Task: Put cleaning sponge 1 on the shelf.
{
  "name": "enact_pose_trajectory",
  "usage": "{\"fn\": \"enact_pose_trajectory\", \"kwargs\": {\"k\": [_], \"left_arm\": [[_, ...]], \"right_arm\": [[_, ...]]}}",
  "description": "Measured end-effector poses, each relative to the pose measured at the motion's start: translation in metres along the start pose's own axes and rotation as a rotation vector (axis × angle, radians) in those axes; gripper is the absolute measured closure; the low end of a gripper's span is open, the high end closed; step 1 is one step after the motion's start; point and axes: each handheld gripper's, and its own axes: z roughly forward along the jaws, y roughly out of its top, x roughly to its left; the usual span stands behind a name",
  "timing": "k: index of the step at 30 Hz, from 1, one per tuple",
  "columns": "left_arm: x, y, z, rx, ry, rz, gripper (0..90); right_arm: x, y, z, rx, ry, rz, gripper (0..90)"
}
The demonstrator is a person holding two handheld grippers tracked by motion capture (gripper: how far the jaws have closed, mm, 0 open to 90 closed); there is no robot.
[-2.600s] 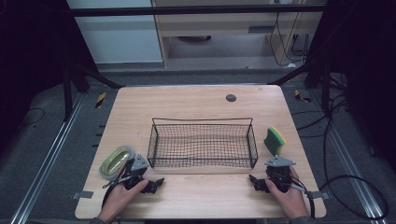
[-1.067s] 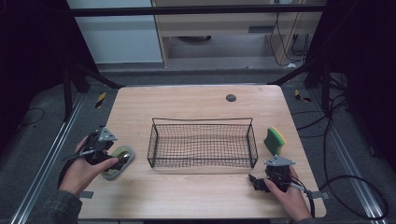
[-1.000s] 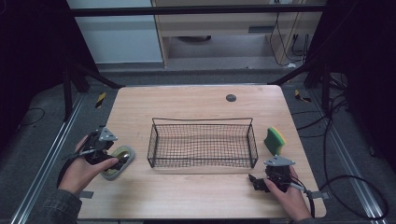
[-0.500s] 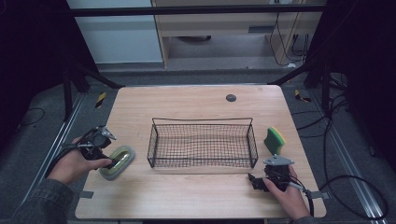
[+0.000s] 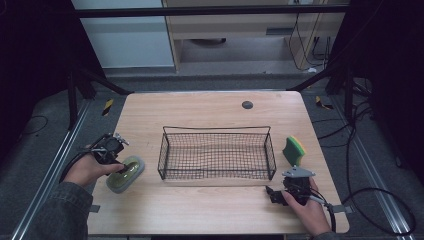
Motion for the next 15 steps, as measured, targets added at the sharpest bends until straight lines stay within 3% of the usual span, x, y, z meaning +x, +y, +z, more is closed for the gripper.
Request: {"fn": "enact_pose_trajectory", "kwargs": {"k": [5, 11, 15], "left_arm": [[0.004, 0.002, 0.006, 0.021, -0.041, -0.025, 44.8], [0.007, 0.002, 0.009, 0.038, -0.050, -0.032, 49.9], [0.006, 0.000, 0.011, 0.049, -0.084, -0.030, 51.3]], "right_arm": [[0.000, 0.000, 0.000, 0.000, -0.002, -0.004, 0.7], [0.000, -0.001, -0.001, 0.001, -0.003, -0.008, 0.7], [0.000, -0.001, -0.001, 0.000, -0.003, -0.009, 0.7]]}}
